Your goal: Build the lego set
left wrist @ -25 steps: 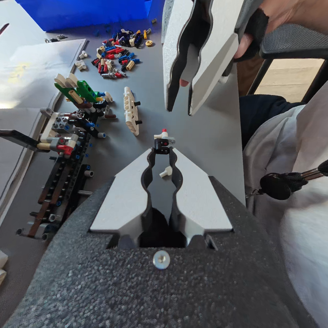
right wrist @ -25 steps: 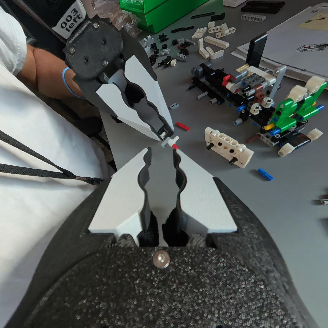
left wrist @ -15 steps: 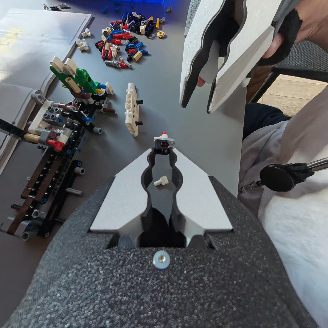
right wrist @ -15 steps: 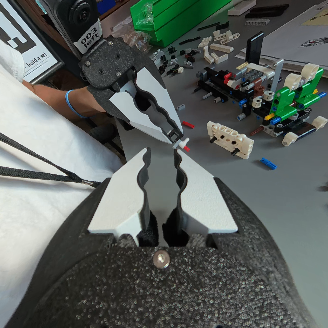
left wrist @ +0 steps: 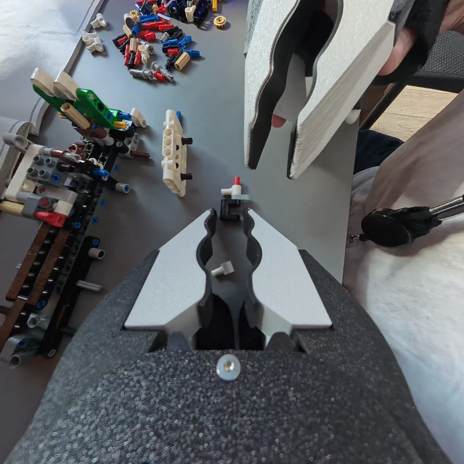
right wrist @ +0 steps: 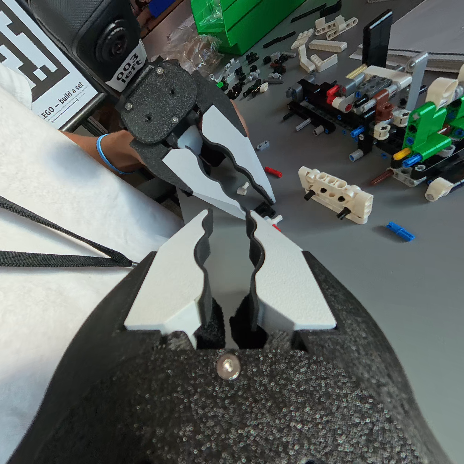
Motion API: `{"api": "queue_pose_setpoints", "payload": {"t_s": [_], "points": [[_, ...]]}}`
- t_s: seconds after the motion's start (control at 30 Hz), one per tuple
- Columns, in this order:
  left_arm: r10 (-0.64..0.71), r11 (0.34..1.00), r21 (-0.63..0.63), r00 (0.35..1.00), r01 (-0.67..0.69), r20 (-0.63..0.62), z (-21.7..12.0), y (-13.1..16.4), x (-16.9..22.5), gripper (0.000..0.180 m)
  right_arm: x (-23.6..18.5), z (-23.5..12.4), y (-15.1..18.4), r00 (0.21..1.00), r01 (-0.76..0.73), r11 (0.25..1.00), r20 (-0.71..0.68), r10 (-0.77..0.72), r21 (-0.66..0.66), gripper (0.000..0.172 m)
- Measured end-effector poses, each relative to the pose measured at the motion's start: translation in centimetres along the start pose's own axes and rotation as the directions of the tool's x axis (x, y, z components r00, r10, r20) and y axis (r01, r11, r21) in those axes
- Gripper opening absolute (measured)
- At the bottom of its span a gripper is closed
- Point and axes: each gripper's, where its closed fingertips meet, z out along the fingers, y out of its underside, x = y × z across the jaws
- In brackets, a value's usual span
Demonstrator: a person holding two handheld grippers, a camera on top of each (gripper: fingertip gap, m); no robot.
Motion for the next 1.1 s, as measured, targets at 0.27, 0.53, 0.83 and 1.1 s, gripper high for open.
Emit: {"api": "queue_pose_setpoints", "payload": {"t_s": [0.27,0.53,0.83,1.1], "points": [[-0.126,0.990,0.060,0.992,0.126,-0.002,-2.7,-0.1,-1.1,0.034,0.7,-0.6,-0.4,0.999,-0.029,0.999,-0.030,0.030,0.024,0.024],[-0.338,0.941,0.089,0.928,0.327,0.156,-5.9,2.3,-3.9,0.025,1.2,-1.1,-0.9,0.995,-0.084,0.994,-0.052,0.088,0.064,0.024],[-0.243,0.970,0.010,0.957,0.244,0.157,-3.0,2.4,-4.1,0.011,1.3,0.2,-1.1,0.996,-0.068,0.997,-0.054,0.070,0.036,0.024],[-0.147,0.988,-0.027,0.979,0.152,0.140,-2.8,2.4,-4.2,0.000,1.6,0.6,-1.9,0.994,-0.069,0.995,-0.079,0.075,0.066,0.024]]}}
